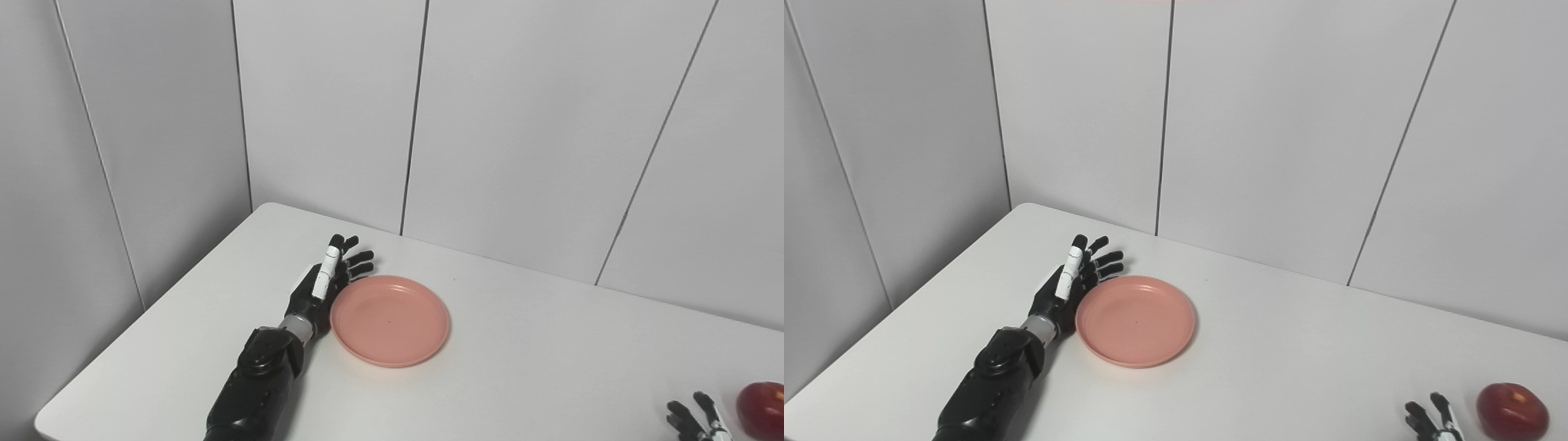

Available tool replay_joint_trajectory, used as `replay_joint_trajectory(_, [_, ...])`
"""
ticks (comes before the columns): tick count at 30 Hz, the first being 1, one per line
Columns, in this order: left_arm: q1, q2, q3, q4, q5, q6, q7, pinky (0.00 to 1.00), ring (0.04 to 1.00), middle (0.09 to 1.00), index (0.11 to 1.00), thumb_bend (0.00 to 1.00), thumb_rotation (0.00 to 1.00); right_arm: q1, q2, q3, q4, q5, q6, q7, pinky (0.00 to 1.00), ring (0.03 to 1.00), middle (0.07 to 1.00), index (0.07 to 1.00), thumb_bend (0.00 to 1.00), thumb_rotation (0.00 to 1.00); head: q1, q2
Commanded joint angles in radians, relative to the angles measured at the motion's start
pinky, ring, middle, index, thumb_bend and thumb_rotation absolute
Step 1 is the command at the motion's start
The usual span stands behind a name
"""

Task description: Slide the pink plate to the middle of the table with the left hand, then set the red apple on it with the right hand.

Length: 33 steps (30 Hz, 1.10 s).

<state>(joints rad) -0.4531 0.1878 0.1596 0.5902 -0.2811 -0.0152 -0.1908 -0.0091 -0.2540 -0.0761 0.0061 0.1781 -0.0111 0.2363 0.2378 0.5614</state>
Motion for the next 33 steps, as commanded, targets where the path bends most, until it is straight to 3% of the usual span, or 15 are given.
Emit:
replay_joint_trajectory(1, [0.005,-0.016,-0.013,0.029,0.016,0.040,0.012,0.82,0.842,0.829,0.902,0.83,0.93,-0.007,0.009,0.014,0.003,-0.005,-0.026,0.006,1.00,0.926,0.908,0.999,0.80,1.00,-0.011,0.004])
replay_joint_trajectory(10, [0.005,-0.023,-0.021,0.019,0.012,0.061,0.008,0.84,0.860,0.844,0.917,0.83,0.94,-0.004,0.021,0.027,-0.015,-0.022,-0.007,-0.008,1.00,0.923,0.903,0.983,0.82,0.99,-0.060,0.019])
replay_joint_trajectory(22, [0.006,-0.031,-0.034,0.022,0.015,0.069,0.005,0.83,0.858,0.846,0.927,0.86,0.94,0.003,0.054,0.060,-0.066,-0.057,0.039,-0.039,1.00,0.904,0.879,0.973,0.83,0.97,-0.184,0.039])
replay_joint_trajectory(33, [0.007,-0.057,-0.037,0.028,0.005,0.066,0.009,0.86,0.854,0.829,0.929,0.85,0.93,0.005,0.061,0.082,-0.094,-0.082,0.064,-0.055,1.00,0.906,0.880,0.972,0.80,0.99,-0.205,0.045])
